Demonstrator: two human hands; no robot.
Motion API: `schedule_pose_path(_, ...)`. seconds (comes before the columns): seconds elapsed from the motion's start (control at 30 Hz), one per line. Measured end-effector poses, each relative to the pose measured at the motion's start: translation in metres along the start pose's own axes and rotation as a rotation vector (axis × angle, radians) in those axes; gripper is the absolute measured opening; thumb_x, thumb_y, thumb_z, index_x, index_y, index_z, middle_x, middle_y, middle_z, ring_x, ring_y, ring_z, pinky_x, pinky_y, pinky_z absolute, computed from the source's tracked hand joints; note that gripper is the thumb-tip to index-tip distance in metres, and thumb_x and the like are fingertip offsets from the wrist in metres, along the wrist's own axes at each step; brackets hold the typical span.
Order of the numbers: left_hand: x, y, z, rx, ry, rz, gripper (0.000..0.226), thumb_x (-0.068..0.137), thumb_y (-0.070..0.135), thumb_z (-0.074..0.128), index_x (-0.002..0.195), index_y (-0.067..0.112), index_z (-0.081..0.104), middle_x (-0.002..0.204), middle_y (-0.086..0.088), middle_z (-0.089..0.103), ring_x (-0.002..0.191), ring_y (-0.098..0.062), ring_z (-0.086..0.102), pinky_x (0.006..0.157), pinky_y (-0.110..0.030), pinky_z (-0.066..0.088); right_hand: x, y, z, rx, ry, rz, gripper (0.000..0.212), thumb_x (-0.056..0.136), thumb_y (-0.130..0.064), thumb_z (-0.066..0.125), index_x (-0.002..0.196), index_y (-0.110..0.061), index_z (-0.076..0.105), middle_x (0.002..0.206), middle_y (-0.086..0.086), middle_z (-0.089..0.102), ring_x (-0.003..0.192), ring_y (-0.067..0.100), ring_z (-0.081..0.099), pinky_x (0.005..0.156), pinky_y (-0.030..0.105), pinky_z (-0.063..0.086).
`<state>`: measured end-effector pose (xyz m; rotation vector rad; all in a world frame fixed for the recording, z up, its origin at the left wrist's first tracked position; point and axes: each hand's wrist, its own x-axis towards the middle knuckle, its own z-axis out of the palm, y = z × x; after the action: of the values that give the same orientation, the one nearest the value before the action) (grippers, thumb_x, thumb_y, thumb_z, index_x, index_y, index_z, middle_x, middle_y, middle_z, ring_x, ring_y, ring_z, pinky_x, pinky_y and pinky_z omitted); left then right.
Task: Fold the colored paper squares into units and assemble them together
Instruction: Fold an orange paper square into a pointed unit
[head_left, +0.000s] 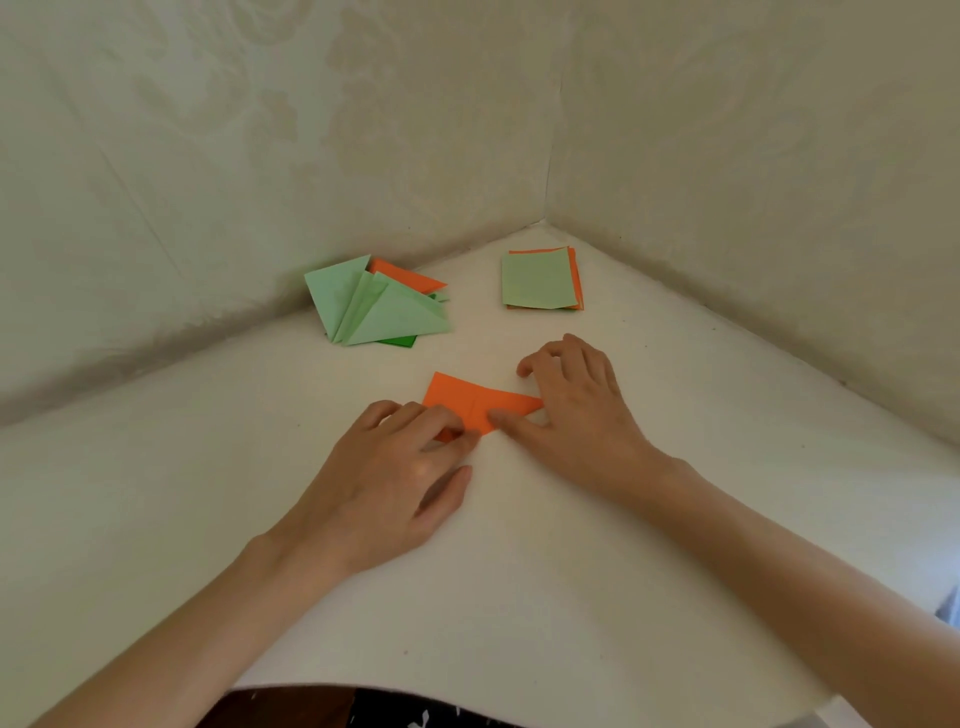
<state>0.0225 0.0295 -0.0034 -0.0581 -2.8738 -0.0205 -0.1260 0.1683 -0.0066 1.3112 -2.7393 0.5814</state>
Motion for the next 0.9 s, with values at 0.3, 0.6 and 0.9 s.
schedule_pose_path(0.3,-0.003,0.000,0.000,-0.020,0.019,-0.017,0.039,0.091,0.031,0.039,0.108,0.014,0.071,0.103,0.003,0.065,0.084,-0.017,0.061,0.088,-0.029,0.036,0.003,0.026,-0.011,0.109,-0.040,-0.141,0.037,0.091,-0.006,0.046,0.125,-0.017,0.053,0.131,0.005,0.043,0.130,0.025,0.026,0.107,0.023,0.012)
schedule_pose_path(0.6,0.001,-0.010,-0.003,-0.029,-0.011,-0.046,0.039,0.091,0.034,0.038,0.104,0.020,0.071,0.108,0.007,0.066,0.092,-0.013,0.065,0.101,-0.034,0.028,0.002,0.023,-0.014,0.157,-0.053,-0.402,0.041,0.082,-0.002,0.037,0.108,-0.011,0.067,0.117,0.008,0.060,0.112,0.017,0.041,0.098,0.018,0.031)
schedule_pose_path(0.9,0.022,-0.023,0.006,-0.036,-0.012,-0.206,0.046,0.091,0.044,0.034,0.099,0.024,0.074,0.120,-0.007,0.065,0.114,-0.029,0.059,0.101,-0.050,0.036,-0.008,0.008,-0.019,0.054,-0.168,-0.640,0.051,0.074,-0.009,0.035,0.111,-0.016,0.069,0.102,0.007,0.059,0.094,0.025,0.051,0.091,0.031,0.037)
